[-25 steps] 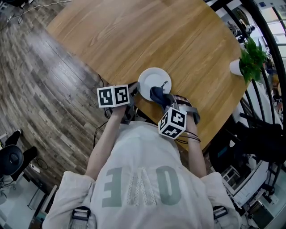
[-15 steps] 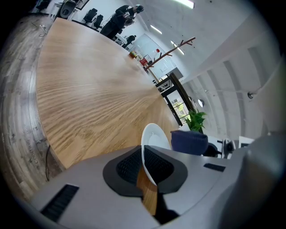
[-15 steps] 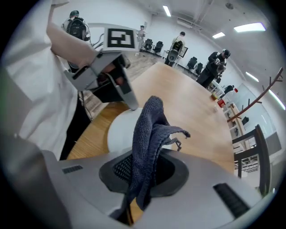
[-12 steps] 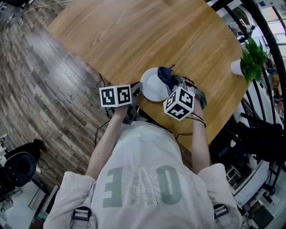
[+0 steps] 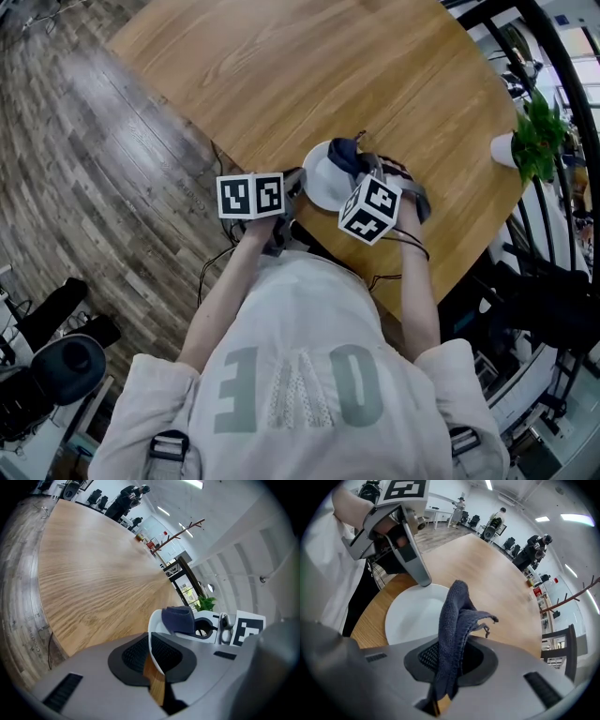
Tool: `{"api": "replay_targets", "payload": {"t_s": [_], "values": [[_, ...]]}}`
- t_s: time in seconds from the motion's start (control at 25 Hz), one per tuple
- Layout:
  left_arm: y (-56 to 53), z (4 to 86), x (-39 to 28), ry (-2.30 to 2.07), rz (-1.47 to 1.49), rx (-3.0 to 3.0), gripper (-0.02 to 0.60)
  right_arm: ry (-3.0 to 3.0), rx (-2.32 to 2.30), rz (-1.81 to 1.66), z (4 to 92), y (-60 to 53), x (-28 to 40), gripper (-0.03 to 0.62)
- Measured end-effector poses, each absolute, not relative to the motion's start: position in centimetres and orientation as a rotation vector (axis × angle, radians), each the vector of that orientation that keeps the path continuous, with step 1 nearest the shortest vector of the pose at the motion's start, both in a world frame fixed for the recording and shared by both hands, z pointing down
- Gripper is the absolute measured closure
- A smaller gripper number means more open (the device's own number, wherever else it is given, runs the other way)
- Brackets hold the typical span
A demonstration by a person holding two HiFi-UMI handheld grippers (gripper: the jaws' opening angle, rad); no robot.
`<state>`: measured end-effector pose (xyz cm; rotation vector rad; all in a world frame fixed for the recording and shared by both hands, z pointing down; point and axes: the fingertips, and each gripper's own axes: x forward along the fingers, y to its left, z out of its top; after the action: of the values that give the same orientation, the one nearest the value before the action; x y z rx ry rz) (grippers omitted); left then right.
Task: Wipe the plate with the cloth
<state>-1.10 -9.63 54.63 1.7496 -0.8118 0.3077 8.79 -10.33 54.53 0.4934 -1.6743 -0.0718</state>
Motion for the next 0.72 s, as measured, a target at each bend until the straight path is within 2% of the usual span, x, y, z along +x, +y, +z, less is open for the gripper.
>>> {"api": "replay_targets", "payload": {"t_s": [0.72], "values": [[-9.6,54.5,-1.0,-0.801,0.308,1.757,0.557,-1.780,0.257,0.071,53.9,0.2,4.3,0.537]]}}
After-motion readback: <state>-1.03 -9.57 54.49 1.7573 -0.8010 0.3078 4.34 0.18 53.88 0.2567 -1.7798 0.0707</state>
